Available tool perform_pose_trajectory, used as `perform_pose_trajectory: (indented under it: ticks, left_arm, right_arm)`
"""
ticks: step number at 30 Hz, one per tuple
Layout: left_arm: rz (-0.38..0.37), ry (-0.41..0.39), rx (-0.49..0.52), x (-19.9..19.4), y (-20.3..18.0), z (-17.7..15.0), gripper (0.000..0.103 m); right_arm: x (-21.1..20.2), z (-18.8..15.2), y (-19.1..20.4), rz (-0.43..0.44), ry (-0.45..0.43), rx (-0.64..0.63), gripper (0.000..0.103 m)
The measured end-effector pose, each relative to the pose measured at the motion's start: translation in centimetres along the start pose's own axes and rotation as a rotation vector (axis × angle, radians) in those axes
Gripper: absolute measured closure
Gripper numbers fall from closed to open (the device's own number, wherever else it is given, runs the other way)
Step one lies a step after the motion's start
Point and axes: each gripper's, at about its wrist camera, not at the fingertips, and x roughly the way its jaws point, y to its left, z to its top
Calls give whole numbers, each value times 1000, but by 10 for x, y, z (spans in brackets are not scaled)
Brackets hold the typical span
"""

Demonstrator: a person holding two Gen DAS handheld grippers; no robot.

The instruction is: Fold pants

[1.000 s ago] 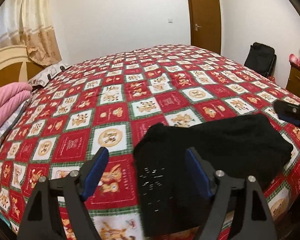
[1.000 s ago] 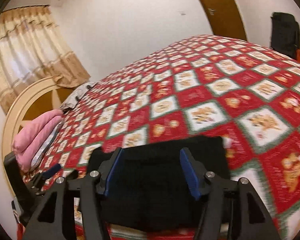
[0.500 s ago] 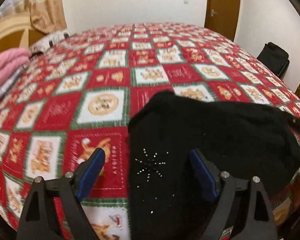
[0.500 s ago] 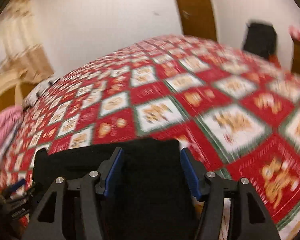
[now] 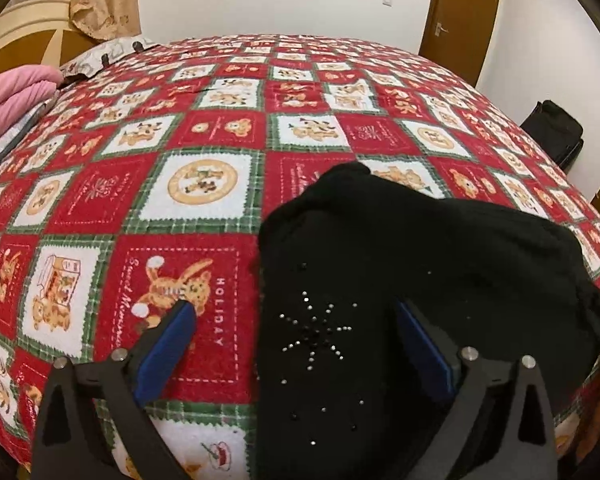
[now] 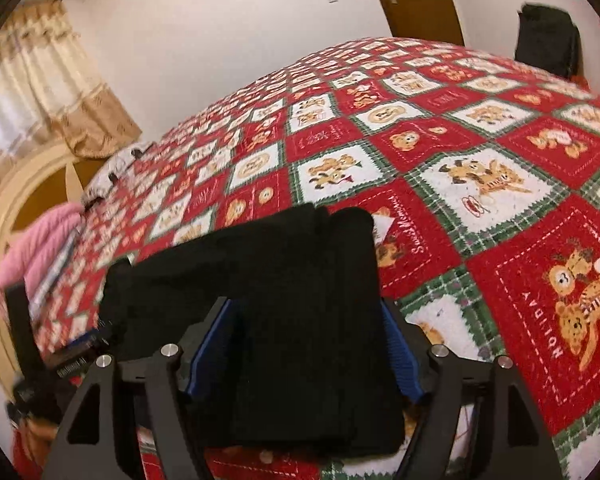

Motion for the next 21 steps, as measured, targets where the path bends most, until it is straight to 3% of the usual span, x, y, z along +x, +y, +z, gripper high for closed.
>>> perform_pose_trajectory:
  ticks: [5, 9, 10, 12, 13, 14, 15, 18, 21]
  left_arm:
    - [-18, 19, -20, -1, 0, 1, 1]
    - [-88, 30, -10, -6, -9, -7, 3]
    - [-102, 29, 7, -7, -13, -8, 8]
    - [-147, 20, 45, -9, -19, -9, 24]
    - [-175, 15, 44, -11, -18, -8, 41]
    - [-210, 17, 35, -12, -15, -6, 57]
    - [-248, 31, 5, -12, -10, -4, 81]
    - [-315, 22, -65, -15, 1, -1, 83]
    - [-280, -34, -39, -27, -1, 3, 84]
  right_arm:
    - [9, -3, 6, -37, 5, -34, 23]
    - [8, -5, 17, 20, 35, -90, 24]
    - [9, -7, 23, -8, 42, -139, 27]
    - [11, -11, 28, -65, 41, -192, 42]
    - [12, -11, 29, -73, 42, -206, 46]
    - [11, -10, 29, -60, 45, -210, 56]
    - [11, -9, 29, -51, 51, -211, 64]
    - [6, -3, 36, -41, 50, -225, 70]
    - [-1, 1, 53, -35, 30, -263, 71]
